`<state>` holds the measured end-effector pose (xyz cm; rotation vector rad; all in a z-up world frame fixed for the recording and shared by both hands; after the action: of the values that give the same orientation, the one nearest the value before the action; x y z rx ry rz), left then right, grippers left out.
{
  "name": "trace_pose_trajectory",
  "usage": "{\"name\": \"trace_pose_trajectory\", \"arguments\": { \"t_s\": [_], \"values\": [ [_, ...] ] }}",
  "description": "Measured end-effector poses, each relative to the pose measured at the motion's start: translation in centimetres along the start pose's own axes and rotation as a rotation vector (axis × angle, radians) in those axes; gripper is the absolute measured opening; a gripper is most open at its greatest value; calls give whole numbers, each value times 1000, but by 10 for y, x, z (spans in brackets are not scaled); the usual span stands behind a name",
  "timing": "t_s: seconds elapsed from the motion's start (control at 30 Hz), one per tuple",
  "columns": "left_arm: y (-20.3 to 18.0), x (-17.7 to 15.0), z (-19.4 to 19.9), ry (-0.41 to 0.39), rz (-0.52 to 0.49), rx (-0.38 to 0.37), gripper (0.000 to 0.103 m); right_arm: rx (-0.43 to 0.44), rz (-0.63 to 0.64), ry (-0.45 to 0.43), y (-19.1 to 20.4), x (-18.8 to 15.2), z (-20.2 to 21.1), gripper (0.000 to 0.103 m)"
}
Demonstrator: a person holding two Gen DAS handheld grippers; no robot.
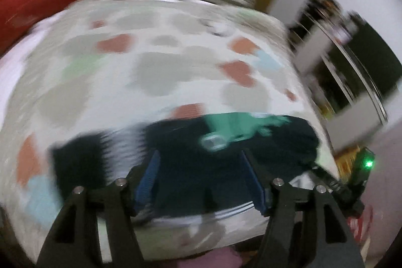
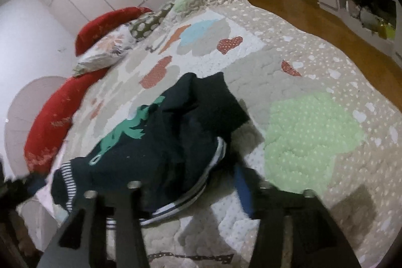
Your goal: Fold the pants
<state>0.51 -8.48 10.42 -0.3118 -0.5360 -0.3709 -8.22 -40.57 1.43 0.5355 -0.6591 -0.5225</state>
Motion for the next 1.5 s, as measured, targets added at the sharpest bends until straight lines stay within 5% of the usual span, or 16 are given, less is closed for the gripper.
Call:
{"name": "trace_pose_trajectory", "arguments": {
  "t_s": [0.23, 0.57, 0.6, 0.63, 0.67, 0.7, 0.83, 1.0, 1.03, 1.1, 1.17, 1.23, 1.37, 1.5],
  "values": [
    [-132, 63, -91, 130, -401, -93, 65, 58, -5, -8, -8, 0, 3, 59],
    [-197, 79, -189, 314, -538, -224, 68, 50, 22, -13, -9, 7, -6, 59],
    [-198, 77, -195, 329, -545, -221, 66, 45, 25, -15, -8, 7, -7, 57],
    [-199, 74, -197, 337, -553, -221, 57, 34, 29, -16, -7, 9, -8, 40],
    [-197, 71, -197, 336, -551, -224, 25, 25, 30, -15, -6, 10, -10, 30],
    [-195, 71, -193, 328, -539, -229, 17, 26, 28, 1, -5, 13, -12, 25],
    [-168, 76, -154, 209, -455, -267, 16, 44, 52, -5, 12, 17, -6, 20],
    [-90, 70, -96, 50, -236, -278, 17, 90, 204, 4, 67, 10, -1, 20],
    [-68, 63, -86, 19, -174, -248, 19, 103, 238, 17, 78, 6, -4, 22],
    [-27, 47, -71, -13, -59, -203, 45, 116, 319, 48, 107, -7, -16, 23],
    [6, 26, -57, -30, 52, -183, 55, 130, 384, 107, 128, -25, -34, 34],
    [35, 0, -39, -56, 139, -176, 57, 153, 421, 206, 144, -45, -59, 52],
    [69, -34, -8, -115, 222, -100, 65, 105, 535, 249, 165, -76, -70, 57],
    [88, -57, 10, -152, 244, -20, 65, 131, 551, 252, 173, -67, -39, 58]
  ]
}}
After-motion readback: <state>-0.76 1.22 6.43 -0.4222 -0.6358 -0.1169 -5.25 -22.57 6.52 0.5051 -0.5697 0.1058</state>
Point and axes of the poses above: each gripper's, at about its wrist camera, not at the fingertips, and z roughly against the way its jaws point, y to its left, x to its top, the point moved 1 cm from there along -z, roughly the way its jaws point, and after that the axes turned 10 degrees about -z, right-handed, at the moved point
